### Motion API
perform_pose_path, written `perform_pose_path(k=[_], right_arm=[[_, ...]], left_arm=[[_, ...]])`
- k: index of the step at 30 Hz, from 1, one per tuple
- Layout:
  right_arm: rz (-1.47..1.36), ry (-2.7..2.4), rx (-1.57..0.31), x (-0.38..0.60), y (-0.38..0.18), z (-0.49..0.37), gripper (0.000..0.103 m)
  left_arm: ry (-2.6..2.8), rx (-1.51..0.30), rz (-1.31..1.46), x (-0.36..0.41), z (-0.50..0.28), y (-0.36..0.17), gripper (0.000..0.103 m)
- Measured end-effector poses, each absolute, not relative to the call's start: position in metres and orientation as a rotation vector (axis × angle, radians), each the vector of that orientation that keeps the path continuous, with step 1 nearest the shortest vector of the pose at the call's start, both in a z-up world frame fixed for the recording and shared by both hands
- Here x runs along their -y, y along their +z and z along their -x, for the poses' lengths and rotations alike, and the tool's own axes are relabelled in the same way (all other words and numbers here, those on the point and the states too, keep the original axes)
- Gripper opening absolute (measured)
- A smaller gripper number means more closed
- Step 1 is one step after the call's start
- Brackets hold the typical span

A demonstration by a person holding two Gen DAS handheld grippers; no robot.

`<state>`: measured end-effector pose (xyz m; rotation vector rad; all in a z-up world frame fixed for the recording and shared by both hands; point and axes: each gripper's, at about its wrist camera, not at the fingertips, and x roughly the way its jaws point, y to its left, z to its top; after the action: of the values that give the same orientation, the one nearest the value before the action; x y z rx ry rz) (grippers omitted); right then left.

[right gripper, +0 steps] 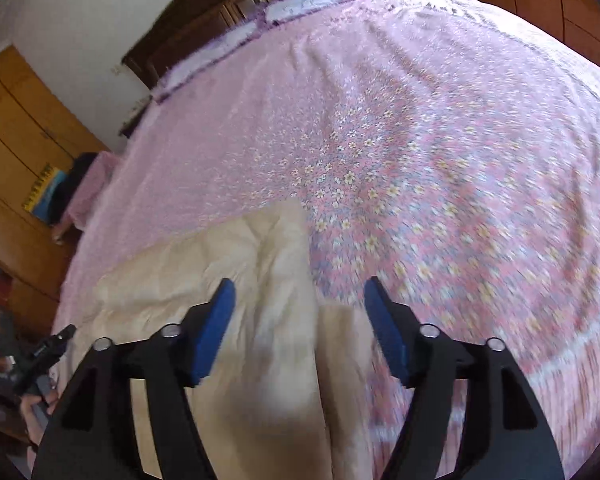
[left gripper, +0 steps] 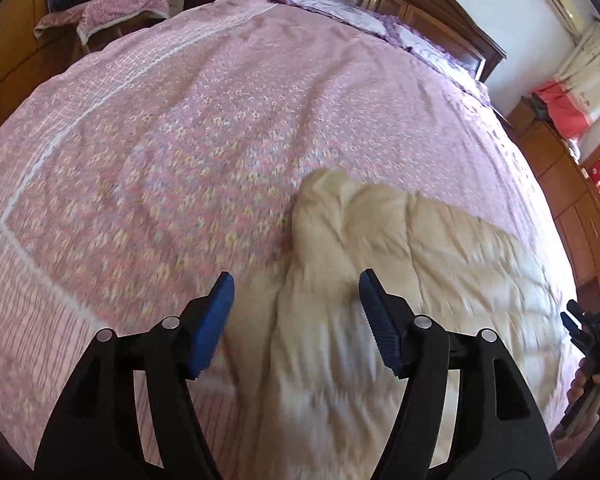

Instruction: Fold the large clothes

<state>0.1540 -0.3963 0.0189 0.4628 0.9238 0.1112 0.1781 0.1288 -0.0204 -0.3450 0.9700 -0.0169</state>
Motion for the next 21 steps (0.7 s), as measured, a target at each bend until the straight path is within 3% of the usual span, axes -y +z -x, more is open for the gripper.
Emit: perform_pose_path(k=[5, 21], right_arm=[[-0.504, 0.166, -0.928, 0.401, 0.018, -0.115, 0.079], [-0.677, 0.253, -1.013, 0.398, -0.03, -0.094, 0.081]], left_arm=[[-0.02, -0.989, 0.396, -0.135, -0.143, -0.029, 0.066], [-0.089, -1.05, 0.562, -0.126, -0.107, -0.064, 0.069]])
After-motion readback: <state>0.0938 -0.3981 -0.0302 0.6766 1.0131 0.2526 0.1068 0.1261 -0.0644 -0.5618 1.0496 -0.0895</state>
